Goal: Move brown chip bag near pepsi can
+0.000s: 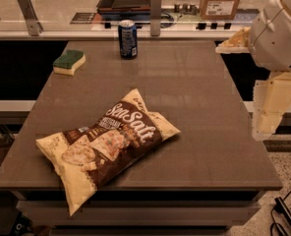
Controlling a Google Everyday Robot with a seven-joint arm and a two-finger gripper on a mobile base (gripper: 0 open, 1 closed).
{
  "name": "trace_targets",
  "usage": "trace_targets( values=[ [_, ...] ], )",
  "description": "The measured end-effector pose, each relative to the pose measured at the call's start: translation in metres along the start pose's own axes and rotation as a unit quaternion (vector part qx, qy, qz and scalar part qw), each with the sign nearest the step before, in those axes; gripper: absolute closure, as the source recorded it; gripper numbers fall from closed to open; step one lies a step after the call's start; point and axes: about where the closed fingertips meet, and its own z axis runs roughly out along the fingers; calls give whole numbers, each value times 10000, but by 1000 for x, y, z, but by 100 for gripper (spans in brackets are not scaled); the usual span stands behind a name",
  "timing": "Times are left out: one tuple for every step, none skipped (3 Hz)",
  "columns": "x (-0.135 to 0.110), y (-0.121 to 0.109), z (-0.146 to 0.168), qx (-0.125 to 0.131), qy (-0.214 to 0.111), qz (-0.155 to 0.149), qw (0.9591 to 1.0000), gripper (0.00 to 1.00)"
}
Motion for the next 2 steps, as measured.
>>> trace_targets(
  values=[
    [-23, 13, 4, 128, 9, -667, 9977, 0],
    [-47, 11, 11, 595, 110, -980, 9933, 0]
  ],
)
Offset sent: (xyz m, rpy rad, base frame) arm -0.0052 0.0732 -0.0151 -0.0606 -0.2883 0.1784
